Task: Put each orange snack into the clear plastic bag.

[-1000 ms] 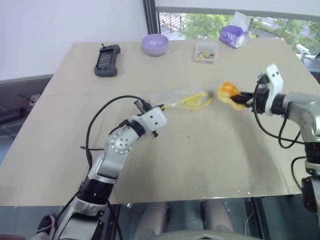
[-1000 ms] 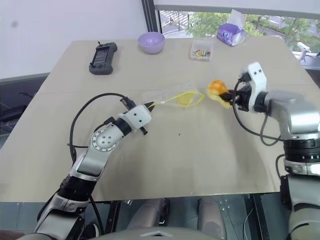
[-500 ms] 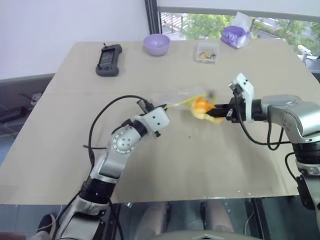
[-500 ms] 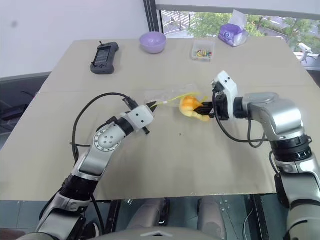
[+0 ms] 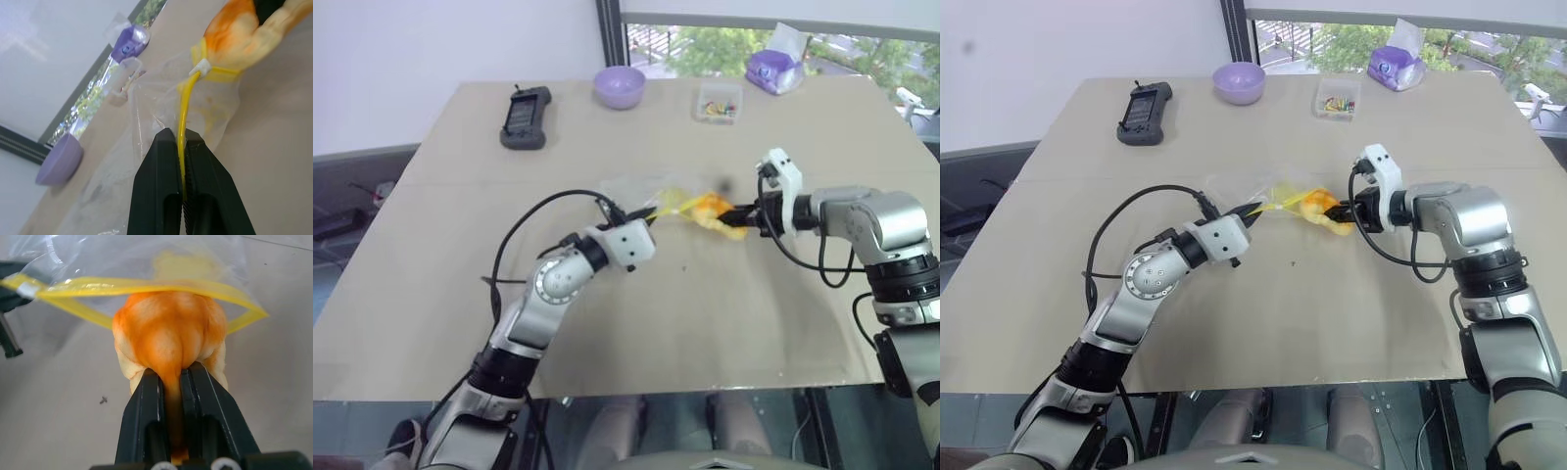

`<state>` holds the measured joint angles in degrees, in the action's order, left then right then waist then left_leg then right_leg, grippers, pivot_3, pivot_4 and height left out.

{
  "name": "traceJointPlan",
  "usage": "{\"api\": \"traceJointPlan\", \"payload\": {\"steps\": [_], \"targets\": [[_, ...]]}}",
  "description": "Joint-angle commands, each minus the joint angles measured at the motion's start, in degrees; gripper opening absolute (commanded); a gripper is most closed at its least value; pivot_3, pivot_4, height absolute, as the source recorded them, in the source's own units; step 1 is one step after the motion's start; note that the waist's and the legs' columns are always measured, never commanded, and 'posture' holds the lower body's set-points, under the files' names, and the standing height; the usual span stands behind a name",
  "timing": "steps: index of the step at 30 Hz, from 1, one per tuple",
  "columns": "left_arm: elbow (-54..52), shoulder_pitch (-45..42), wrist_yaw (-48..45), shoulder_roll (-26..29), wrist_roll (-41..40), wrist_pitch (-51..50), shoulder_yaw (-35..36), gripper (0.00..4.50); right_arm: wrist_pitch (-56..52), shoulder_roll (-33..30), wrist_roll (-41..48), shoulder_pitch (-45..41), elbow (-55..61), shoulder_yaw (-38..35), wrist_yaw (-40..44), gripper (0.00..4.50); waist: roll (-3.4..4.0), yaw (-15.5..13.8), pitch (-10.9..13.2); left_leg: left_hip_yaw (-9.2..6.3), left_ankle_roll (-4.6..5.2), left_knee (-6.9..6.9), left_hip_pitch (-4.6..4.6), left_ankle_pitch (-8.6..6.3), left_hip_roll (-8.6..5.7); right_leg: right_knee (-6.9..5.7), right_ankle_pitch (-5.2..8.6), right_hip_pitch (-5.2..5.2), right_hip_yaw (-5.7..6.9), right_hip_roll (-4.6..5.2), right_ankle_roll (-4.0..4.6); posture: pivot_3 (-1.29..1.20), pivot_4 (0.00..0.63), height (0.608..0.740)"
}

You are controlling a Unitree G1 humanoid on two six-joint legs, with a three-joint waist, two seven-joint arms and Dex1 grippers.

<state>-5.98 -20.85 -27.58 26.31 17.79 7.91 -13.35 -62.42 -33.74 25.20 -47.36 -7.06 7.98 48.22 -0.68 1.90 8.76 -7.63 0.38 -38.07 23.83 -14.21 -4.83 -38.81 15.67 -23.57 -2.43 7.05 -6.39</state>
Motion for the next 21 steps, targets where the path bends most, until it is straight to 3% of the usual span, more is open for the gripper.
{"api": "traceJointPlan", "payload": {"steps": [1,5,9,13,17,21], "targets": [[-0.3,-1.24,-0.7,0.53,-0.48,3.48,-0.37,0.0,0.41,-0.42,-0.21,-1.94,-1.05,-1.94,-0.43,0.01,0.0,-0.01,0.0,0.0,0.0,0.0,0.0,0.0,0.0,0.0,0.0,0.0,0.0,0.0,0.0,0.0,0.15,0.74],[0.47,-1.45,-1.49,0.25,-1.08,4.7,-0.65,0.0,-2.52,0.81,4.09,-2.42,0.94,-3.81,1.87,0.01,0.0,0.09,0.0,0.0,0.0,0.0,0.0,0.0,0.0,0.0,0.0,0.0,0.0,-0.01,0.0,0.0,0.15,0.74],[1.56,-2.07,-1.9,-0.1,-1.15,6.01,-1.07,0.0,-0.24,0.78,1.1,-1.99,-1.56,-2.24,-0.33,0.01,0.01,0.12,0.0,0.0,0.01,0.0,0.0,0.0,0.0,-0.01,0.0,0.0,0.0,-0.01,0.0,0.0,0.15,0.74],[2.61,-2.93,-2.49,-0.68,-1.66,6.7,-1.09,0.0,-1.89,2.7,4.63,-2.25,-0.09,-4.66,0.8,0.01,0.01,0.26,0.0,0.01,0.0,0.0,0.0,0.0,-0.01,-0.01,0.0,-0.01,0.0,-0.01,0.0,0.0,0.15,0.74],[2.89,-3.14,-3.09,-1.63,-2.71,6.33,-1.05,0.0,2.33,4.2,0.4,-2.44,-3.36,-4.56,-4.4,0.01,0.01,0.28,0.0,0.0,0.0,0.0,0.0,0.0,-0.01,-0.02,0.0,-0.01,0.0,-0.02,0.0,0.0,0.15,0.74],[3.48,-3.41,-3.49,-2.26,-2.61,6.28,-1.61,0.0,1.38,7.9,3.64,-2.32,-1.41,-8.11,-5.99,0.01,0.01,0.41,0.0,0.01,0.0,0.0,0.0,0.0,-0.01,-0.02,0.0,-0.03,-0.01,-0.01,0.0,0.0,0.15,0.74]]}}
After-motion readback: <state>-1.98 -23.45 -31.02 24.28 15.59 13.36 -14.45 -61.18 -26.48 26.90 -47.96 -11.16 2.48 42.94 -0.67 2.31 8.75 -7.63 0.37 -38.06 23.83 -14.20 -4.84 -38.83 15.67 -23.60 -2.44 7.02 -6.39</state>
